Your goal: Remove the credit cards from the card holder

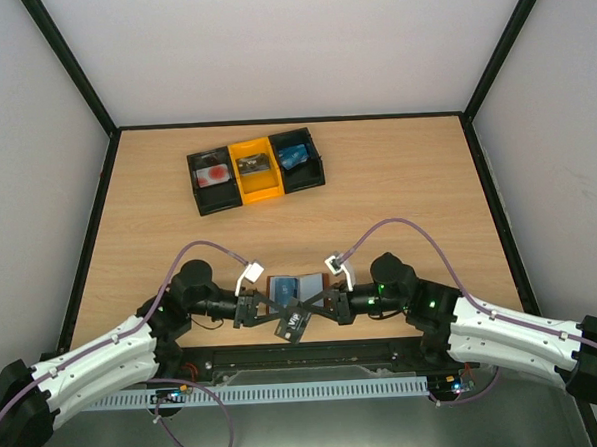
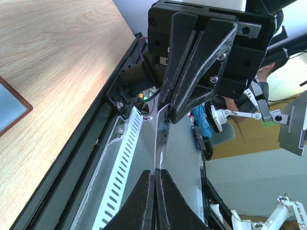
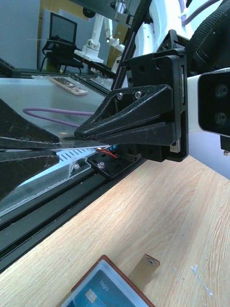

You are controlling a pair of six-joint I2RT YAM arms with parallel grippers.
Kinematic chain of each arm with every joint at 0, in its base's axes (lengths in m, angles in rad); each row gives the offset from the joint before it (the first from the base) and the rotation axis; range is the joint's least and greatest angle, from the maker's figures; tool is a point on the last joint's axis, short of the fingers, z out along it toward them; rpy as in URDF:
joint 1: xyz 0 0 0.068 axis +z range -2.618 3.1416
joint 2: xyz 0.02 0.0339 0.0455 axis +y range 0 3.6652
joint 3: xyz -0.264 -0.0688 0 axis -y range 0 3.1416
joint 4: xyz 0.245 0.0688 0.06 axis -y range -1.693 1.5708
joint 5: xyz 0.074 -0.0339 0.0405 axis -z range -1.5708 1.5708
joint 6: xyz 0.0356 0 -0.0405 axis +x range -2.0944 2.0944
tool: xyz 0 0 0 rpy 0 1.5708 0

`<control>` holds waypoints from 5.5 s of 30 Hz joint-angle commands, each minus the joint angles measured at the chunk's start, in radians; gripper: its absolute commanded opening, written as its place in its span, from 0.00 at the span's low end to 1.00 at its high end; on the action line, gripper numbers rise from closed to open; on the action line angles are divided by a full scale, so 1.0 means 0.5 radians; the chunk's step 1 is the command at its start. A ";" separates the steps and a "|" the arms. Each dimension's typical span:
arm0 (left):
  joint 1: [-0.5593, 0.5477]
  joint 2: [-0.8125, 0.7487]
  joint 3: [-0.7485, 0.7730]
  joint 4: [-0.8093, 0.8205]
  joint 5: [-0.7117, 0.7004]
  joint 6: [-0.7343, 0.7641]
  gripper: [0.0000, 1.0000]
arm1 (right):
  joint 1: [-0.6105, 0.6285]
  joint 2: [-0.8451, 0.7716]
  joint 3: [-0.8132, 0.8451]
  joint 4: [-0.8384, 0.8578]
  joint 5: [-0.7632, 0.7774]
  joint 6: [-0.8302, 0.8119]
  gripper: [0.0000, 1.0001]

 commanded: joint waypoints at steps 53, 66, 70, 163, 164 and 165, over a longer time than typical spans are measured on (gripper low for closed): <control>0.008 -0.133 0.255 0.240 -1.173 -0.656 0.03 | 0.010 0.335 -0.128 1.352 1.299 1.317 0.02; 0.026 -0.166 0.398 -0.315 -1.289 -0.364 0.02 | 0.010 0.180 -0.239 1.076 1.294 1.224 0.53; 0.083 -0.130 0.444 -0.499 -1.353 -0.300 0.02 | 0.009 0.106 -0.283 0.994 1.301 1.185 0.83; 1.154 2.831 2.606 -0.740 -1.378 0.329 0.18 | 0.011 -0.113 -0.132 0.122 1.549 0.938 0.98; 1.156 2.830 2.626 -0.760 -1.383 0.332 0.19 | 0.011 -0.116 -0.130 0.116 1.549 0.942 0.98; 1.158 2.828 2.647 -0.777 -1.392 0.339 0.22 | 0.010 -0.119 -0.130 0.111 1.551 0.944 0.98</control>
